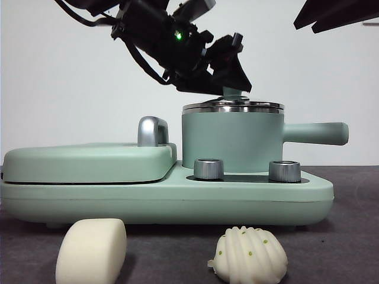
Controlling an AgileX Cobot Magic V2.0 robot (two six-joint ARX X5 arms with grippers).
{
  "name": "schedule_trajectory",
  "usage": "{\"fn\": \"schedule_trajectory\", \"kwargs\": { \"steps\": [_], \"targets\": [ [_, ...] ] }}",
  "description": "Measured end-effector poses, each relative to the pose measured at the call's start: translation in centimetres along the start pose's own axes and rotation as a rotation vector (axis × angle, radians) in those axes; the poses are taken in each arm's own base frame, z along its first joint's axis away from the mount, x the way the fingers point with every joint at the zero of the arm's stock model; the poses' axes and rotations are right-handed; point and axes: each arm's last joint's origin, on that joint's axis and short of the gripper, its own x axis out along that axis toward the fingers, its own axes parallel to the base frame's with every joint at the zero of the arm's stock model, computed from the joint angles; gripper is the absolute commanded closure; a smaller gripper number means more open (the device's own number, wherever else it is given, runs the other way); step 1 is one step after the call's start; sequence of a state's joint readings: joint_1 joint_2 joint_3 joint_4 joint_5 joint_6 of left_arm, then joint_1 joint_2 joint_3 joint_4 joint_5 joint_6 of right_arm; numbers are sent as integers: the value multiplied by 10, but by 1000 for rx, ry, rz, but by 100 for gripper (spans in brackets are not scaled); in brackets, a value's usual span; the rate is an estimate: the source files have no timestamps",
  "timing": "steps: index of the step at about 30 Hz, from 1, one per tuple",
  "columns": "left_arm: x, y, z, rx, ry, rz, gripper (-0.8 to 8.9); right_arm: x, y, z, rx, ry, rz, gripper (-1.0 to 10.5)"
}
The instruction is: Put the buns in a small steamer
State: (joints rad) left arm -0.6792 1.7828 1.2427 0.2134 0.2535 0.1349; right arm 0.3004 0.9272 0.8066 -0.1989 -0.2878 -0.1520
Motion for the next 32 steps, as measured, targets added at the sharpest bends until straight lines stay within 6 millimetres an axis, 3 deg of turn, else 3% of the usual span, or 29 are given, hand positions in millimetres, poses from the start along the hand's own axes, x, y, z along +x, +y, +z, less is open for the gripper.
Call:
{"fn": "schedule_trajectory", "kwargs": {
  "steps": [5, 12, 25, 32],
  "targets": [
    [2, 0, -2, 0, 3, 0, 563, 0, 0, 0, 0, -1, -1, 723],
    [2, 1, -1, 4, 0, 4, 801, 0, 0, 0, 0, -1, -1, 723],
    [-1, 0, 1, 7, 3, 6, 798, 0, 0, 0, 0, -1, 0, 723],
    [-28, -1, 27, 19, -54, 17, 798, 0, 0, 0, 0, -1, 0, 723]
  ]
}}
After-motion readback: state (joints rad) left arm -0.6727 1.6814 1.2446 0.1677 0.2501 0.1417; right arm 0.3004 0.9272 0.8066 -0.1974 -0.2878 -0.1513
